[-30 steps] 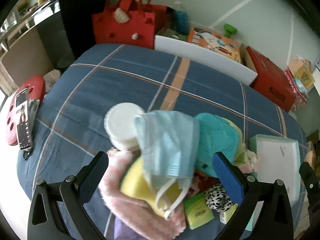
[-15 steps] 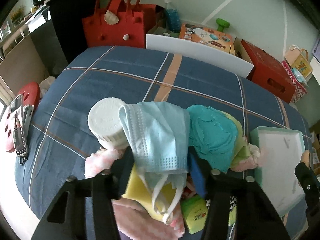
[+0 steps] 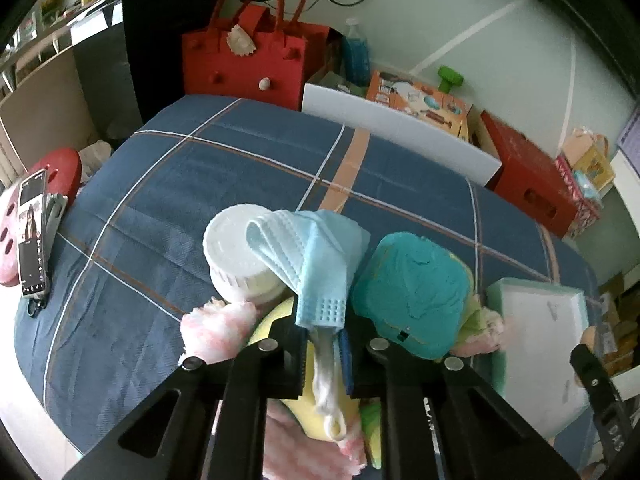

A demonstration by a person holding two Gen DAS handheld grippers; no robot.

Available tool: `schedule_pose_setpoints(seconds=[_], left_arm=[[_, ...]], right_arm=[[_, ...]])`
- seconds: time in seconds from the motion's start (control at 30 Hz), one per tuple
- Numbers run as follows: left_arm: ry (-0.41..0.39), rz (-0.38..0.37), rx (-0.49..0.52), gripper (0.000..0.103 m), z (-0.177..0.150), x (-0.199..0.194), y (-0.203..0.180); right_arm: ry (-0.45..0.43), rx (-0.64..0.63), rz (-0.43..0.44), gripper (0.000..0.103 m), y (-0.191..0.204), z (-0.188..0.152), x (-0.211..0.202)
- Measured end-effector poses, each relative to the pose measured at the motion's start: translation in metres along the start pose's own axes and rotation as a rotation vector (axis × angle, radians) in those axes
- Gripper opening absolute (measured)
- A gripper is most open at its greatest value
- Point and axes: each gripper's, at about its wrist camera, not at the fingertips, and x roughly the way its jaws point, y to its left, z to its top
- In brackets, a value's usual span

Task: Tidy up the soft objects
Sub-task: 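Lift the blue mask up off the pile with the left tool while the right tool holds the puff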

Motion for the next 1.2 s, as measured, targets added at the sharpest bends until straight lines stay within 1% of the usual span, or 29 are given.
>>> schedule_pose_setpoints(seconds=[0.07,0.2,0.3,0.57,0.7,1.0,1.2], left_arm=[[-0.013,-0.010,-0.012,0.013,0.000,-0.003,0.003],[-0.036,-0.059,-0.039,0.013,0.002,-0.009,0.006],[-0.061,-0.068,-0.040,0.013,0.003,-0.016,0.005],[-0.148,-0.135,-0.047,0.013,0.004,-0.043,0.007],[-0.198,-0.156,-0.046,0.013,0.004,-0.062,0.007],[-0.282,-0.215,-0.035,0.013,0.000,-0.095,0.004],[-0.340,-0.277,-0.017,0.013,-0.003,-0.117,0.002]], right_arm=[[-0.001,0.002,-0.003,0.055,-0.001,0.000,0.000],[-0.002,0.009,-0.001,0.055,-0.004,0.000,-0.001],[-0.005,0.011,0.000,0.055,-0.004,0.000,-0.001],[-0.013,0.026,0.003,0.055,-0.010,0.001,-0.005],[-0.020,0.035,-0.001,0.055,-0.012,0.002,-0.007],[-0.024,0.035,-0.002,0.055,-0.014,0.003,-0.008],[-0.026,0.036,-0.004,0.055,-0.014,0.003,-0.009]])
